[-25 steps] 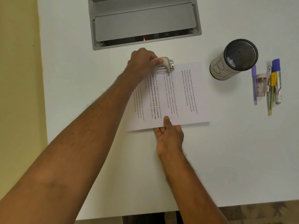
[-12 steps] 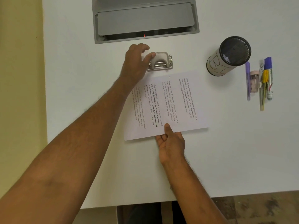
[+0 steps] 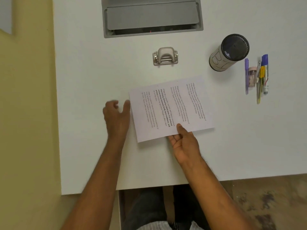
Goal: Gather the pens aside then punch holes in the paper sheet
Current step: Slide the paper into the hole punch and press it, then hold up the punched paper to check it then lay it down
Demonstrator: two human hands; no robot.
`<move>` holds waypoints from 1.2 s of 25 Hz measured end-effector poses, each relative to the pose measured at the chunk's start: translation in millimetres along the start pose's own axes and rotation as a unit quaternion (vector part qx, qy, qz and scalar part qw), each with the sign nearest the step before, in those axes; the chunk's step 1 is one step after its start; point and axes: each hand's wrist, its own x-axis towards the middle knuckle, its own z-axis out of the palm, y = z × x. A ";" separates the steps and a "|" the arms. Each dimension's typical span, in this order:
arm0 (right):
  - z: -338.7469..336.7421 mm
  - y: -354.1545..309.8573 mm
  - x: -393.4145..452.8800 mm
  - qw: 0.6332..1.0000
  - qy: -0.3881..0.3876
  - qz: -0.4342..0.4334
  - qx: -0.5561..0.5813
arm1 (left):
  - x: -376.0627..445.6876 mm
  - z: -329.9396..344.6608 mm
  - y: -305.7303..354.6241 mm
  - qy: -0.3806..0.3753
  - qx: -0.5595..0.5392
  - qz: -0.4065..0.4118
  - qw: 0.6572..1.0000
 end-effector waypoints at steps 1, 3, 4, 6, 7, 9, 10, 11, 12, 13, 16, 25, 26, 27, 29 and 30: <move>-1.7 2.4 -3.0 1.000 -0.005 0.004 0.007 | -10.3 -6.2 -10.5 -0.040 -0.047 -0.068 0.996; -6.3 8.8 -7.6 1.000 -0.011 0.009 0.010 | -22.6 -14.5 -26.1 -0.169 -0.161 -0.167 0.958; -9.3 11.8 -9.0 1.000 -0.014 0.014 0.009 | -25.0 -16.6 -30.6 -0.225 -0.214 -0.195 0.930; -17.0 16.8 -10.0 1.000 -0.015 0.027 0.004 | -23.3 -16.1 -35.3 -0.271 -0.275 -0.214 0.897; -20.9 18.3 -9.8 0.999 -0.012 0.032 0.000 | -20.6 -13.7 -37.3 -0.274 -0.274 -0.203 0.899; -28.6 16.0 -8.1 0.999 -0.006 0.029 -0.013 | -15.9 -9.3 -39.4 -0.267 -0.230 -0.168 0.921; -33.7 11.3 -6.3 1.000 -0.004 0.018 -0.020 | -13.8 -8.7 -41.6 -0.262 -0.210 -0.157 0.929; -39.2 3.2 -3.1 1.000 0.000 0.002 -0.026 | -11.5 -8.6 -44.6 -0.258 -0.199 -0.151 0.933; -45.1 -8.1 1.1 0.999 0.008 -0.019 -0.030 | -9.9 -9.2 -48.2 -0.256 -0.193 -0.148 0.936; -50.3 -22.7 6.4 0.998 0.018 -0.043 -0.032 | -8.7 -9.9 -51.5 -0.254 -0.193 -0.146 0.936; -59.6 -71.3 24.8 0.989 0.047 -0.099 -0.100 | -6.4 -10.1 -56.9 -0.250 -0.189 -0.140 0.939; 7.4 -129.8 57.0 0.800 -0.060 -0.205 -0.561 | -5.6 -4.6 -42.9 -0.220 -0.198 -0.068 0.953; 12.1 -131.6 55.0 0.792 -0.064 -0.223 -0.565 | -5.3 -5.6 -38.8 -0.216 -0.204 -0.054 0.953; 15.1 -133.5 51.0 0.789 -0.075 -0.240 -0.561 | -4.9 -7.3 -35.0 -0.214 -0.212 -0.036 0.953; 15.9 -137.5 39.9 0.788 -0.106 -0.273 -0.542 | -4.8 -12.2 -28.2 -0.213 -0.234 0.006 0.948; 15.0 -139.5 33.8 0.790 -0.120 -0.288 -0.528 | -5.1 -15.1 -24.2 -0.212 -0.245 0.025 0.946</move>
